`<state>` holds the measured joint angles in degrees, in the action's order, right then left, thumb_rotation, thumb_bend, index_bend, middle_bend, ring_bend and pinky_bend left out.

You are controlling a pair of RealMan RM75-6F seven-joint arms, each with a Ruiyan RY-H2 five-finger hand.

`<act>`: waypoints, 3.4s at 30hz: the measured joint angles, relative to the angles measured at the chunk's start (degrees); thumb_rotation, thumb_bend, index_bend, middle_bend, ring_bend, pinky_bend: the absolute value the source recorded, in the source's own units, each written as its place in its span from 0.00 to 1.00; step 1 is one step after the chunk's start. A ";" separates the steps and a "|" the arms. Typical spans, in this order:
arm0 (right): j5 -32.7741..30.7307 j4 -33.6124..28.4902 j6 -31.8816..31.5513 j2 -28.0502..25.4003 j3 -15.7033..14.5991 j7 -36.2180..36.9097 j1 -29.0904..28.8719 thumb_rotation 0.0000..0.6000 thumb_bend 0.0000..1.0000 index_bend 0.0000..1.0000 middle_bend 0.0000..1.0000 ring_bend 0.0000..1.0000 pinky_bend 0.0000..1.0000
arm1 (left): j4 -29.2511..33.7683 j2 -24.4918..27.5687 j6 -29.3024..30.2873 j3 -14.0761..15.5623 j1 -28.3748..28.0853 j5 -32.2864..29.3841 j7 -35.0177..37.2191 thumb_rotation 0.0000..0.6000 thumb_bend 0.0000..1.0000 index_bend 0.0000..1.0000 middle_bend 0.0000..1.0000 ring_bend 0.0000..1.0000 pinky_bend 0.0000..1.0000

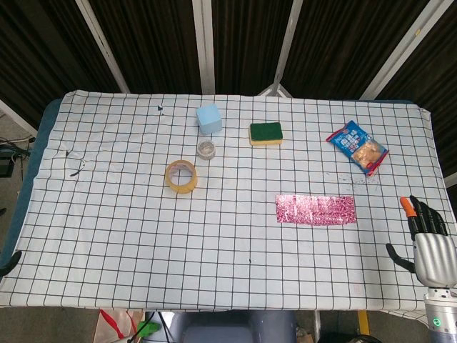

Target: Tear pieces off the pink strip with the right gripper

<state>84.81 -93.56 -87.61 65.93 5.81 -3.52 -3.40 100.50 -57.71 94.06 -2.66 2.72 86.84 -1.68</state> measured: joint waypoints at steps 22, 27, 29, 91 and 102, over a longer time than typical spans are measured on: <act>1.16 -0.54 -0.10 -0.34 -0.65 0.87 0.07 1.00 0.29 0.00 0.05 0.08 0.11 | 0.67 -0.02 1.38 0.56 0.73 1.66 -0.58 1.00 0.36 0.16 0.00 0.00 0.10; 1.44 -0.68 -0.46 -0.33 -0.67 1.20 0.16 1.00 0.29 0.00 0.06 0.11 0.11 | 0.83 -0.20 1.71 0.76 0.94 2.16 -0.90 1.00 0.36 0.16 0.00 0.00 0.10; 1.46 -0.72 -0.65 -0.20 -0.58 1.08 0.18 1.00 0.29 0.00 0.09 0.14 0.11 | 0.81 -0.25 1.61 0.74 0.89 2.14 -1.00 1.00 0.36 0.16 0.00 0.00 0.10; -21.62 -7.03 27.43 13.92 2.73 -37.81 -25.28 1.00 0.83 0.25 0.82 0.75 0.62 | 1.23 -1.07 -1.21 -0.41 -0.52 -1.29 -3.07 1.00 0.36 0.16 0.00 0.00 0.10; -26.85 -6.56 27.70 16.10 2.18 -41.70 -28.18 1.00 0.83 0.25 0.82 0.75 0.62 | 1.17 -1.10 -1.38 -0.45 -0.63 -1.44 -3.20 1.00 0.36 0.16 0.00 0.00 0.10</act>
<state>57.96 -100.12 -59.91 82.03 7.98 -45.22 -31.58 101.67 -58.81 92.68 -3.11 2.10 85.40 -4.87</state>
